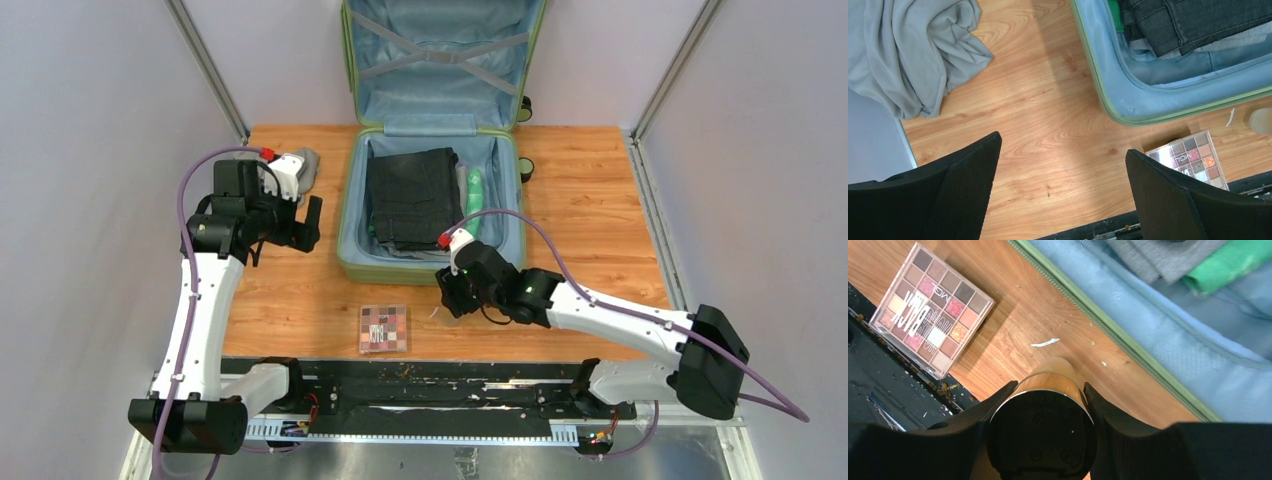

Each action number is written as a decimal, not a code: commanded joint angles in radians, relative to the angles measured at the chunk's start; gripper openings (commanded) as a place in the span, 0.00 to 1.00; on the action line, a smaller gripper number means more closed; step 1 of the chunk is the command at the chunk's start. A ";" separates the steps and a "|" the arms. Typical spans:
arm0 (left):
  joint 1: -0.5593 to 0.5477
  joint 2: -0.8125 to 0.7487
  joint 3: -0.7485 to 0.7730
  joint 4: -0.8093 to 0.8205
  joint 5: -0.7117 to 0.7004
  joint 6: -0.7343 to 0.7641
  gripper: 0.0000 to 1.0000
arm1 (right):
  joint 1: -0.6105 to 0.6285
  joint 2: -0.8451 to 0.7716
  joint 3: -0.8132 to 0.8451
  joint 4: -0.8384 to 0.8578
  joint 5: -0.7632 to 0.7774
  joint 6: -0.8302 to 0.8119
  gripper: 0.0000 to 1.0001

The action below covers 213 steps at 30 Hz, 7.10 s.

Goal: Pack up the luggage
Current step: Pick up the cup at the center of the board, then place the cup in the luggage, then pick up the makeup from the center of the board.

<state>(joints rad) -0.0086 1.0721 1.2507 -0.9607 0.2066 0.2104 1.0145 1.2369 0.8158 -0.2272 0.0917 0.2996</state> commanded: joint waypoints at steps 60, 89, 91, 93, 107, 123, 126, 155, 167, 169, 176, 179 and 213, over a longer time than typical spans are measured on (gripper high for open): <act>0.006 0.011 -0.064 0.054 0.057 0.085 1.00 | -0.565 0.604 1.114 -0.589 -0.163 0.024 1.00; 0.006 -0.049 -0.366 0.178 0.012 0.339 1.00 | 0.026 0.355 -0.167 0.679 -0.477 0.875 0.95; 0.006 -0.049 -0.366 0.179 0.015 0.332 1.00 | 0.046 0.397 -0.181 0.752 -0.476 0.911 0.95; 0.006 -0.051 -0.366 0.177 0.017 0.326 1.00 | 0.061 0.431 -0.180 0.763 -0.476 0.938 0.93; 0.006 -0.125 -0.394 0.177 0.046 0.331 1.00 | 0.215 0.127 -0.144 0.262 -0.020 0.848 0.94; 0.006 -0.247 -0.686 0.192 -0.018 0.845 1.00 | 0.305 0.359 -0.035 0.418 -0.108 0.677 0.94; 0.006 -0.248 -0.719 0.231 -0.018 0.870 0.99 | 0.306 0.400 0.008 0.429 -0.119 0.639 0.94; -0.078 -0.160 -0.912 0.241 0.224 1.216 0.92 | 0.269 0.377 -0.271 0.653 -0.154 1.233 0.92; -0.099 -0.343 -0.856 0.095 0.197 1.293 0.92 | 0.264 0.421 -0.222 0.689 -0.135 1.200 0.91; -0.097 -0.322 -0.836 0.055 0.137 1.331 0.92 | 0.265 0.424 -0.220 0.694 -0.129 1.199 0.91; -0.099 -0.244 -0.827 0.037 0.180 1.415 0.91 | 0.265 0.458 -0.198 0.725 -0.127 1.203 0.91; -0.147 -0.221 -0.828 0.071 0.193 1.365 0.90 | 0.265 0.479 -0.204 0.762 -0.126 1.233 0.90; -0.329 -0.236 -0.951 0.185 0.172 1.280 0.78 | 0.275 0.718 -0.075 1.170 -0.020 1.287 0.58</act>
<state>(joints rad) -0.3233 0.8211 0.3752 -0.7128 0.3771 1.4994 1.3060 1.9480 0.7761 0.8001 -0.0441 1.6299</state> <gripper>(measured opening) 0.785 0.597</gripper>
